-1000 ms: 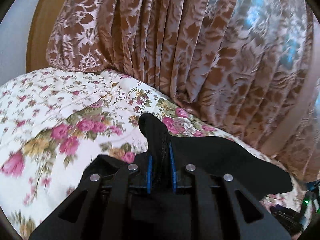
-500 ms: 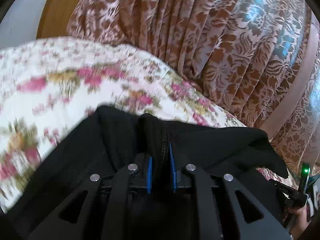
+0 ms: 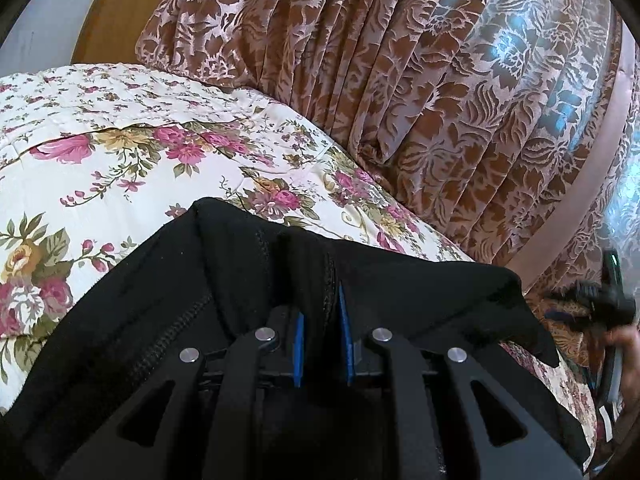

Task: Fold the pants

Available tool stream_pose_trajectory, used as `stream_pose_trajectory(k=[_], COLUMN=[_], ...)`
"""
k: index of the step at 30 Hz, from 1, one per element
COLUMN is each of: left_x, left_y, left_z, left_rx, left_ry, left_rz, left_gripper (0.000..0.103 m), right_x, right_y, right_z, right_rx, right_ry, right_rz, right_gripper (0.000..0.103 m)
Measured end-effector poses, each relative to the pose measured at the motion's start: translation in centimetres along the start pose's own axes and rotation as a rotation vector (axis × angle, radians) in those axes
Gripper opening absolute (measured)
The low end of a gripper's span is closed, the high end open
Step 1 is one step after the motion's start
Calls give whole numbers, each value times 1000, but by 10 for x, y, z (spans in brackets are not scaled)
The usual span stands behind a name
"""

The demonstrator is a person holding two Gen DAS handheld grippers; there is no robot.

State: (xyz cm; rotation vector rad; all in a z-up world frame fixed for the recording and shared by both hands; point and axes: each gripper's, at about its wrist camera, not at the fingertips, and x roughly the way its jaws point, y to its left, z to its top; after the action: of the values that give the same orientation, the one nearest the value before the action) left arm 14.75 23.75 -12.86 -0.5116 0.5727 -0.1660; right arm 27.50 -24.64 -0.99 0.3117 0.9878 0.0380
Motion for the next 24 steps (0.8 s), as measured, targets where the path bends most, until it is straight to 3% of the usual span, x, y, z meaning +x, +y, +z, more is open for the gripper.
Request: stream_pose_trajectory(k=[5,11,13,15,17,19,24], left_x=[-1,-1,-1,-1,1,-3,-42], left_y=[2,4,4,5,3,0,-11], left_z=[-1,-1,-1,-1,3,14,59], left_rx=[-8,-19,-23,-27,-35,-51,-42], left_ry=[-2,-3,-2,2,26,34,-107], left_rz=[-13,-32,-37,-41,-30,-28,-69], left_gripper=[14,14,14,14,14,14,14], right_x=[29,67,74,75,66,41,-34], right_y=[21,22,15,9,7,9,14], right_z=[29,33,29,26,26,26,5], right_rx=[142,249,280,290,280,237,143], right_ry=[80,140,151,163,153,113,-19], right_rz=[-7,-105,-111,-64,-23,12,131], right_gripper=[68,68,59,26,17,17,17])
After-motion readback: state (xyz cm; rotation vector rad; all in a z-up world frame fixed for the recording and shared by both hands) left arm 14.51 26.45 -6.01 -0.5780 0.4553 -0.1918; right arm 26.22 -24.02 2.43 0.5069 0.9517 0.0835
